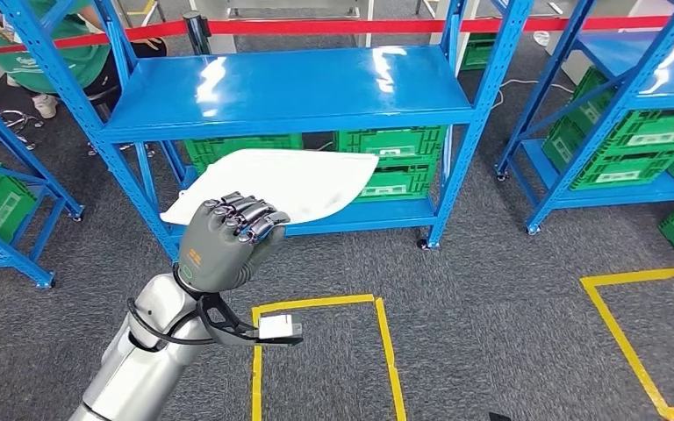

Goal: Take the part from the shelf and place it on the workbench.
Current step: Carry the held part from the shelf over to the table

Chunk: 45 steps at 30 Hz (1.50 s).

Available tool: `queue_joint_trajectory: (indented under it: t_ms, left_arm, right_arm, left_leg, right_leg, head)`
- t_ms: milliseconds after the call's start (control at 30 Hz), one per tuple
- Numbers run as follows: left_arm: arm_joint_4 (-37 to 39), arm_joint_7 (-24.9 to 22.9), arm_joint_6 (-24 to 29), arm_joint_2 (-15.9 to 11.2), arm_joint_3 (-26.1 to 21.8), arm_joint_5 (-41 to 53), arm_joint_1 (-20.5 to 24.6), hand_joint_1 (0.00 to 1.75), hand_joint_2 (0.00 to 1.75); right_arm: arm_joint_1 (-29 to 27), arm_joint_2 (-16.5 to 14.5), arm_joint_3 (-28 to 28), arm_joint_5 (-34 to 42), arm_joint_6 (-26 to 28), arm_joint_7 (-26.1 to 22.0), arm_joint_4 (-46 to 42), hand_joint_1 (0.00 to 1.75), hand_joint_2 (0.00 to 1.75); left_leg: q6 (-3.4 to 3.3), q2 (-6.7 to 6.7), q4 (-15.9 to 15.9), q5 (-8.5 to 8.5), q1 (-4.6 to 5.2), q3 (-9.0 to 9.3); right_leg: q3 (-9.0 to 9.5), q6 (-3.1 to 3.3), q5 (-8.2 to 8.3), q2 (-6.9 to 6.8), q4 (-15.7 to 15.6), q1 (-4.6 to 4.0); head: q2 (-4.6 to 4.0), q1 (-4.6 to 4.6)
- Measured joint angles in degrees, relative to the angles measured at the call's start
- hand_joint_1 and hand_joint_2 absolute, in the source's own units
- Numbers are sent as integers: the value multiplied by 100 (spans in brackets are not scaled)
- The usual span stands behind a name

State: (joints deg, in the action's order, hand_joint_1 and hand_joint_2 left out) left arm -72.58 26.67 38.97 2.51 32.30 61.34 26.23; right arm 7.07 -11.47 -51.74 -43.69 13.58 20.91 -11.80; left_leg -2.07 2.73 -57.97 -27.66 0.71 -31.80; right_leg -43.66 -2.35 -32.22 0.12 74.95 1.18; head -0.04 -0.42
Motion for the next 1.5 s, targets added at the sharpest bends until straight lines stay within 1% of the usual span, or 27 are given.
queue_joint_trajectory:
  t_ms: [33, 133, 200, 267, 333, 400, 467, 500, 533, 567, 633, 700, 733, 767, 800, 867, 933, 1000, 1033, 1100, 1167, 1233, 1267, 1300, 1367, 1433, 1500]
  left_arm:
    - [15, 6, -16, 0, 2, -28, -2, 175, 175]
    - [41, 74, -62, 1, 9, -177, 17, 175, 175]
    - [43, 147, -73, 1, 16, -292, 40, 175, 175]
    - [41, 213, -71, 4, 25, -389, 61, 175, 175]
    - [36, 269, -55, 5, 35, -439, 83, 175, 175]
    - [30, 307, -23, -12, 46, -449, 86, 175, 175]
    - [29, 328, 3, -41, 58, -449, 70, 175, 175]
    - [31, 334, 8, -51, 65, -449, 63, 175, 175]
    - [33, 342, 10, -58, 72, -449, 59, 175, 175]
    - [32, 347, 12, -61, 81, -449, 60, 175, 175]
    - [27, 356, 13, -65, 99, -449, 69, 175, 175]
    - [22, 365, 18, -74, 115, -447, 77, 175, 175]
    - [21, 368, 21, -79, 119, -447, 78, 175, 175]
    - [16, 373, 25, -76, 121, -443, 81, 175, 175]
    - [8, 381, 32, -69, 121, -437, 82, 175, 175]
    - [-48, 433, 59, -34, 104, -417, 68, 175, 175]
    - [-139, 534, 84, 13, 24, -356, -5, 175, 175]
    - [-232, 662, 92, 76, -99, -227, -128, 175, 175]
    - [-277, 724, 94, 118, -157, -155, -188, 175, 175]
    - [-353, 811, 95, 213, -278, -53, -281, 175, 175]
    - [-391, 846, 97, 299, -402, -56, -341, 175, 175]
    - [-411, 852, 98, 342, -479, -141, -379, 175, 175]
    - [-424, 854, 98, 355, -492, -172, -395, 175, 175]
    - [-449, 852, 98, 369, -501, -174, -415, 175, 175]
    - [-529, 836, 100, 399, -530, -115, -464, 175, 175]
    - [-592, 803, 102, 405, -576, -63, -519, 175, 175]
    - [-599, 739, 101, 396, -606, -54, -574, 175, 175]
  right_arm:
    - [-8, 3, -1, 4, 1, 1, 0, 0, 0]
    - [-12, 12, -3, 30, 3, 1, -1, 0, 0]
    - [-12, 15, -5, 41, -2, 0, -1, 0, 0]
    - [-20, 14, -8, 49, -11, -1, 0, 0, 0]
    - [-20, 13, -13, 51, -17, -1, 0, 0, 0]
    - [-11, 13, -17, 52, -20, -1, 0, 0, 0]
    - [-11, 12, -17, 52, -23, -1, 0, 0, 0]
    - [-16, 11, -18, 52, -25, -1, 0, 0, 0]
    - [-20, 10, -19, 52, -26, -1, 0, 0, 0]
    - [-21, 10, -19, 52, -26, -1, 0, 0, 0]
    - [-14, 3, -20, 52, -27, -1, 0, 0, 0]
    - [-8, -7, -21, 51, -28, -1, 0, 0, 0]
    - [-10, -10, -22, 51, -29, -1, 0, 0, 0]
    - [-18, -10, -23, 51, -30, -1, 0, 0, 0]
    - [-28, -11, -25, 51, -28, -1, 0, 0, 0]
    - [-29, -14, -28, 44, -16, 11, 0, 0, 0]
    - [-16, -16, -29, 34, -2, 19, 0, 0, 0]
    - [-23, -16, -35, 30, 9, 8, 0, 0, 0]
    - [-35, -16, -39, 25, 16, 3, 0, 0, 0]
    - [-55, -16, -48, 9, 32, 2, 0, 0, 0]
    - [-56, -22, -52, -8, 48, 1, 0, 0, 0]
    - [-61, -33, -60, -18, 57, 1, 0, 0, 0]
    - [-73, -37, -68, -20, 60, 0, 0, 0, 0]
    - [-89, -39, -79, -20, 63, -1, 0, 0, 0]
    - [-109, -48, -99, -20, 76, -1, 0, 0, 0]
    - [-104, -58, -107, -22, 87, -1, 0, 0, 0]
    - [-105, -64, -108, -26, 87, -1, 0, 0, 0]
  left_leg:
    - [5, 51, -29, 16, 0, -49]
    - [51, 214, -144, 11, 15, -145]
    - [121, 302, -177, -2, 34, -155]
    - [188, 383, -168, 1, 30, -143]
    - [267, 217, -307, -116, 8, -199]
    - [341, -103, -845, -466, -30, -416]
    - [379, -228, -1535, -783, -61, -702]
    - [387, -240, -1690, -802, -71, -762]
    - [386, -251, -1623, -708, -79, -717]
    - [377, -283, -1338, -530, -87, -564]
    - [351, -564, -538, -204, -106, -159]
    - [323, -789, -123, -108, -93, 28]
    - [299, -786, -97, -113, -72, 35]
    - [259, -705, -79, -85, -67, 37]
    - [216, -633, -53, -53, -71, 46]
    - [131, -471, 16, 18, -97, 48]
    - [88, -295, 24, 42, -83, 14]
    - [80, -112, -3, 41, -66, -30]
    - [81, -27, -24, 37, -63, -52]
    - [99, 130, -83, 16, -64, -89]
    - [153, 257, -148, -30, -36, -112]
    - [221, 357, -165, -53, -13, -95]
    - [254, 409, -157, -54, -20, -72]
    - [291, 427, -153, -59, -30, -59]
    - [368, 231, -330, -219, -58, -113]
    - [424, -91, -924, -582, -84, -354]
    - [443, -215, -1560, -837, -92, -634]
  right_leg:
    - [147, 1, 65, -16, -135, -2]
    - [860, 63, 362, -276, -1204, -23]
    - [991, 147, 394, -367, -1490, -51]
    - [972, 216, 446, -251, -1508, -45]
    - [959, 284, 511, -143, -1537, -8]
    - [926, 333, 566, -37, -1552, 17]
    - [876, 342, 606, 98, -1549, 21]
    - [854, 331, 624, 173, -1548, 24]
    - [837, 315, 642, 252, -1546, 28]
    - [827, 296, 659, 331, -1546, 34]
    - [805, 244, 691, 470, -1542, 49]
    - [759, 164, 735, 595, -1550, 71]
    - [735, 114, 763, 659, -1566, 81]
    - [709, 63, 795, 725, -1592, 95]
    - [683, 29, 804, 714, -1590, 102]
    - [530, -7, 637, 459, -1336, 72]
    - [223, -16, 245, 140, -647, 41]
    - [6, -31, 9, 52, -73, 37]
    - [46, -34, 36, 28, -67, 38]
    - [453, -29, 296, -105, -667, 37]
    - [838, 29, 457, -336, -1306, 14]
    - [910, 117, 459, -395, -1468, -18]
    - [904, 156, 479, -331, -1481, -18]
    - [911, 195, 496, -271, -1498, -10]
    - [918, 269, 544, -161, -1533, 25]
    - [893, 317, 583, -40, -1543, 39]
    - [853, 330, 611, 114, -1541, 35]
  head:
    - [0, 1]
    - [-1, 1]
    - [-1, -2]
    - [-1, 0]
    - [0, -5]
    - [0, -14]
    - [0, -15]
    - [0, -16]
    - [0, -16]
    - [0, -15]
    - [0, -14]
    - [0, -12]
    - [0, -12]
    - [0, -12]
    - [0, -12]
    - [0, 19]
    - [0, 50]
    - [0, 52]
    - [0, 52]
    - [0, 53]
    - [0, 51]
    - [-1, 44]
    - [-1, 43]
    - [-1, 42]
    - [0, 34]
    - [0, 24]
    - [0, 24]
